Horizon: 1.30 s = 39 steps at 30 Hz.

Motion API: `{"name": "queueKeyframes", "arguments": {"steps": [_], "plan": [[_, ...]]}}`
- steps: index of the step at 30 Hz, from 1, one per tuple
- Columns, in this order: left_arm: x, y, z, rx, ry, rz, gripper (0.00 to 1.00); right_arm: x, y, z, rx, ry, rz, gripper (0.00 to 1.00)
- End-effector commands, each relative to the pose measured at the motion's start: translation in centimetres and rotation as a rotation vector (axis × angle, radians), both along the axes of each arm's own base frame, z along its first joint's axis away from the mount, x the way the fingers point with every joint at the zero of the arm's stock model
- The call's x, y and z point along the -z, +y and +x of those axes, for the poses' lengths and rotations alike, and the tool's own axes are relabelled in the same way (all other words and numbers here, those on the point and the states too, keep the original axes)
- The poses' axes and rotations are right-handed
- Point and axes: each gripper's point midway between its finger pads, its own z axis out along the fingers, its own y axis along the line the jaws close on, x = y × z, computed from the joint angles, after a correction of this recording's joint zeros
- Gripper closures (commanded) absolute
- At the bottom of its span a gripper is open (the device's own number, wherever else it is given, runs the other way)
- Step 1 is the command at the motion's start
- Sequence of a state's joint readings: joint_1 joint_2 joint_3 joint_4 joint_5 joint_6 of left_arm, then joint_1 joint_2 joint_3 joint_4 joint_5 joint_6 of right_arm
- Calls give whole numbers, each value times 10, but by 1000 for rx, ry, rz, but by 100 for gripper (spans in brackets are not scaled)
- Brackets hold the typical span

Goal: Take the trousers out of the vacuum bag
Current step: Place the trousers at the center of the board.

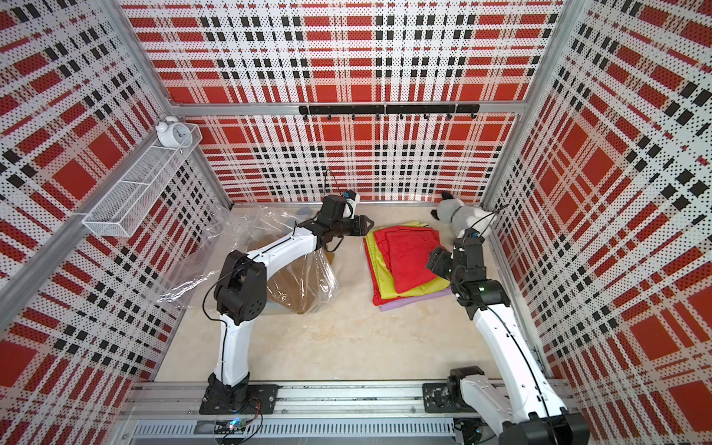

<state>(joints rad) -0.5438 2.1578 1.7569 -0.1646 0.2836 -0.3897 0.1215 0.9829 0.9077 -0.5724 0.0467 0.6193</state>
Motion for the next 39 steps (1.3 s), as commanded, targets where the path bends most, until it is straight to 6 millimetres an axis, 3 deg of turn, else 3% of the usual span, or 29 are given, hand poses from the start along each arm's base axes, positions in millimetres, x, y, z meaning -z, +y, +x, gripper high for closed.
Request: {"name": "queueKeyframes", "arguments": {"steps": [1, 11, 21, 39], "plan": [[-4, -15, -1, 59, 10, -68, 45, 5, -12, -10, 31, 31, -38, 19], [15, -24, -3, 90, 61, -82, 48, 19, -21, -8, 47, 40, 37, 17], [15, -34, -2, 123, 74, -112, 51, 24, -34, -5, 70, 32, 126, 16], [32, -19, 13, 50, 76, -70, 53, 44, -51, -9, 115, 47, 163, 17]]}}
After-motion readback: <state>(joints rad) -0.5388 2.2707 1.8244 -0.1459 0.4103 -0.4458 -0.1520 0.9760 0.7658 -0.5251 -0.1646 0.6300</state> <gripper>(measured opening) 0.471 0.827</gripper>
